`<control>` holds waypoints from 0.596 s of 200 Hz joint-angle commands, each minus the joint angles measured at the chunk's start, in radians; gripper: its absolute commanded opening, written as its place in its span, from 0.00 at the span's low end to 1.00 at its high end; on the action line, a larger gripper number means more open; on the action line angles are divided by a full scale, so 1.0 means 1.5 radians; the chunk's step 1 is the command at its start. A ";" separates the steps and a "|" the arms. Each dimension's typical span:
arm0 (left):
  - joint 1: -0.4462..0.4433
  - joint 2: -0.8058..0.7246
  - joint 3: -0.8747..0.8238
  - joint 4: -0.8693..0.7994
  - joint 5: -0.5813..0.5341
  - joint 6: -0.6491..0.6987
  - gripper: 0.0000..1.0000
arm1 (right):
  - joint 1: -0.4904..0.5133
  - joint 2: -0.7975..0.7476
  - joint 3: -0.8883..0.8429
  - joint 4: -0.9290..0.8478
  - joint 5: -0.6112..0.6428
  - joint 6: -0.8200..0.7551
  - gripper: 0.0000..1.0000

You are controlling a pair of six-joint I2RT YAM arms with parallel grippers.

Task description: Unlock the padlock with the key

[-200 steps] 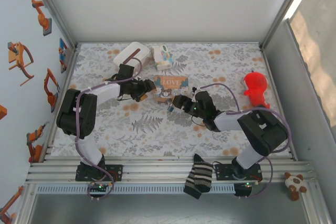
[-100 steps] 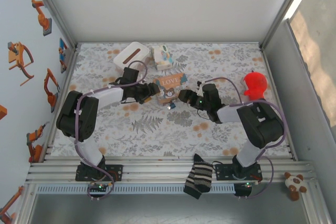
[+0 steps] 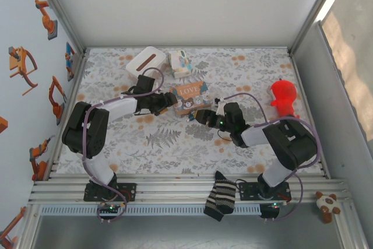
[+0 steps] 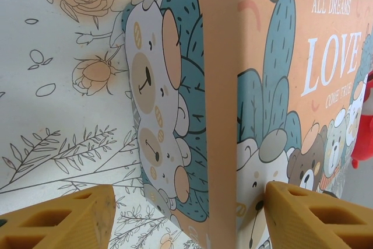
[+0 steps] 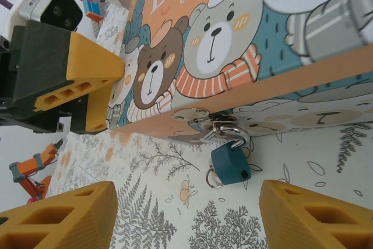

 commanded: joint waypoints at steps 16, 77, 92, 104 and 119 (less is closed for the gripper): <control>-0.003 0.002 -0.021 -0.077 -0.037 0.005 0.67 | 0.025 0.060 0.036 0.062 0.038 -0.005 0.64; -0.004 -0.002 -0.023 -0.077 -0.038 0.006 0.67 | 0.032 0.132 0.064 0.106 0.070 0.007 0.64; -0.003 -0.004 -0.023 -0.077 -0.039 0.006 0.67 | 0.032 0.145 0.071 0.113 0.072 0.007 0.64; -0.003 -0.004 -0.023 -0.077 -0.040 0.006 0.66 | 0.033 0.155 0.076 0.124 0.070 0.010 0.64; -0.004 -0.003 -0.023 -0.078 -0.039 0.005 0.67 | 0.033 0.170 0.080 0.144 0.064 0.013 0.63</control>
